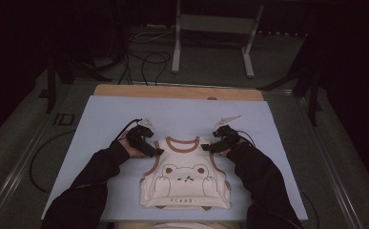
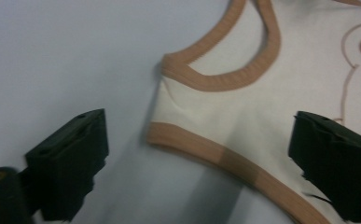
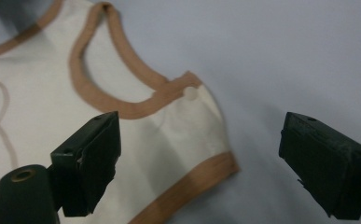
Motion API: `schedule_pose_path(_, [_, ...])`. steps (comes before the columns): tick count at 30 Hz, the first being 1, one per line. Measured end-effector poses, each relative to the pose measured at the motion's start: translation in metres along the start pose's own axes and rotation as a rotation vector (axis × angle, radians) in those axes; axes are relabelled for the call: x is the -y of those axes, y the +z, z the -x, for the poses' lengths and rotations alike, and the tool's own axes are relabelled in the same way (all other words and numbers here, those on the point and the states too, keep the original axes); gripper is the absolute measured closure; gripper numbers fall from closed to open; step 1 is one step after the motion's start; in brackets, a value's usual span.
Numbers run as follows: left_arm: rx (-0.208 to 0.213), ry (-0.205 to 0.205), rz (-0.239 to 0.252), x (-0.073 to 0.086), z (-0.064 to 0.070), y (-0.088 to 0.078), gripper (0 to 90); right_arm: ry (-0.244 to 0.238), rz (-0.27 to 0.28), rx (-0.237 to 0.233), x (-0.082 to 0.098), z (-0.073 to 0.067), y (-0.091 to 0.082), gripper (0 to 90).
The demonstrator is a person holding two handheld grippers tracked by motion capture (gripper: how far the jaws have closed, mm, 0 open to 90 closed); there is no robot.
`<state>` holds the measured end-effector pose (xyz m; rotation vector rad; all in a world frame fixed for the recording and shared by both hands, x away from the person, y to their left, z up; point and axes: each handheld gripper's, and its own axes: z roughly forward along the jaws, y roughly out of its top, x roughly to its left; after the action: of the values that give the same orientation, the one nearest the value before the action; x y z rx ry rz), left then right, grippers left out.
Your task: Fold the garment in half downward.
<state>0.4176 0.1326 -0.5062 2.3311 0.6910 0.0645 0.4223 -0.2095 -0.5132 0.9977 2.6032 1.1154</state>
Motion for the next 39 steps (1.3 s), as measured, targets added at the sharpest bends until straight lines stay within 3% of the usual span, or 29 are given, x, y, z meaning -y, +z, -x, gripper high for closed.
schedule_pose_path(6, [-0.041, 0.001, 0.018, 0.001, -0.005, 0.007, 24.4, -0.028, -0.041, 0.033, 0.002, 0.003, 0.010, 19.6])
schedule_pose_path(8, [-0.041, 0.002, 0.019, 0.001, -0.005, 0.009, 28.2, -0.028, -0.030, 0.038, 0.003, 0.003, 0.009, 21.7])
schedule_pose_path(12, [-0.083, 0.034, 0.007, 0.001, -0.002, 0.014, 36.6, -0.056, -0.046, 0.058, 0.003, 0.001, 0.007, 31.2])
schedule_pose_path(15, [-0.091, 0.059, 0.001, 0.000, 0.001, 0.016, 39.9, -0.086, -0.055, 0.066, 0.004, -0.002, 0.006, 34.8])
schedule_pose_path(22, [-0.081, 0.068, -0.005, -0.005, 0.011, 0.020, 52.0, -0.109, -0.075, 0.050, 0.001, -0.010, 0.005, 51.7])
schedule_pose_path(30, [-0.094, 0.038, -0.045, -0.010, 0.020, 0.020, 70.3, -0.098, -0.073, 0.052, 0.002, -0.016, 0.005, 63.3])
schedule_pose_path(35, [-0.068, 0.023, -0.050, -0.011, 0.022, 0.021, 84.5, -0.126, -0.092, 0.035, 0.000, -0.022, 0.005, 80.9])
schedule_pose_path(39, [-0.056, 0.010, -0.054, -0.012, 0.020, 0.021, 87.3, -0.115, -0.106, 0.046, -0.002, -0.026, 0.005, 82.8])
